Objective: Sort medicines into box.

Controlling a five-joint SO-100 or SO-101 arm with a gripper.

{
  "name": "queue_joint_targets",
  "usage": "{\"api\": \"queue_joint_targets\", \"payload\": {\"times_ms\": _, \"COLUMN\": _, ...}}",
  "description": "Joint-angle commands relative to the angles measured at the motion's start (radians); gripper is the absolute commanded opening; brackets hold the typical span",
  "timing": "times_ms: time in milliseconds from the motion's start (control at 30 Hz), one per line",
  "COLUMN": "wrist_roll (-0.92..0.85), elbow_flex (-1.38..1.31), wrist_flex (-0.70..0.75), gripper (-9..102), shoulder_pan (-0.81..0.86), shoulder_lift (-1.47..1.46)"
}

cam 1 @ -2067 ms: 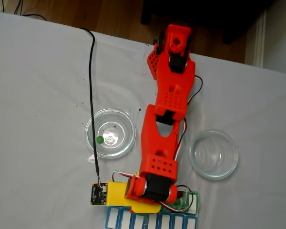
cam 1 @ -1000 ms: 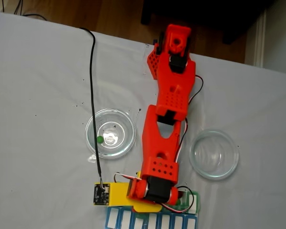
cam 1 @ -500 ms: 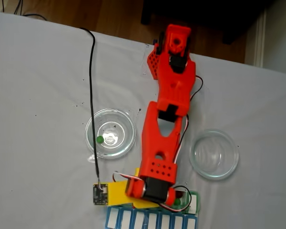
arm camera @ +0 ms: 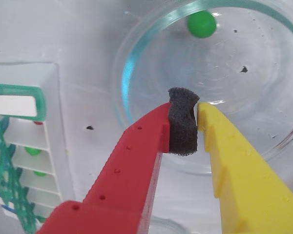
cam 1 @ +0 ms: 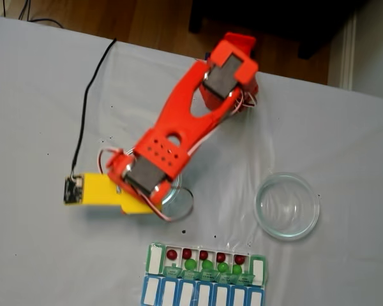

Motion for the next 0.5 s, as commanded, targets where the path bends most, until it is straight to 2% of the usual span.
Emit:
{"api": "queue_joint_targets", "payload": {"times_ms": 0, "wrist_roll": -0.054, "elbow_flex": 0.175, "wrist_flex": -0.117, "gripper": 1, "shoulder_pan": 0.025, "shoulder_lift": 0.265}}
{"api": "queue_joint_targets", "payload": {"times_ms": 200, "wrist_roll": -0.127, "elbow_flex": 0.442, "wrist_flex": -0.282, "gripper": 1, "shoulder_pan": 0.046, "shoulder_lift": 0.456}}
{"api": "queue_joint_targets", "payload": {"times_ms": 467, "wrist_roll": -0.215, "elbow_flex": 0.589, "wrist_flex": -0.494, "gripper": 1, "shoulder_pan": 0.025, "shoulder_lift": 0.446}}
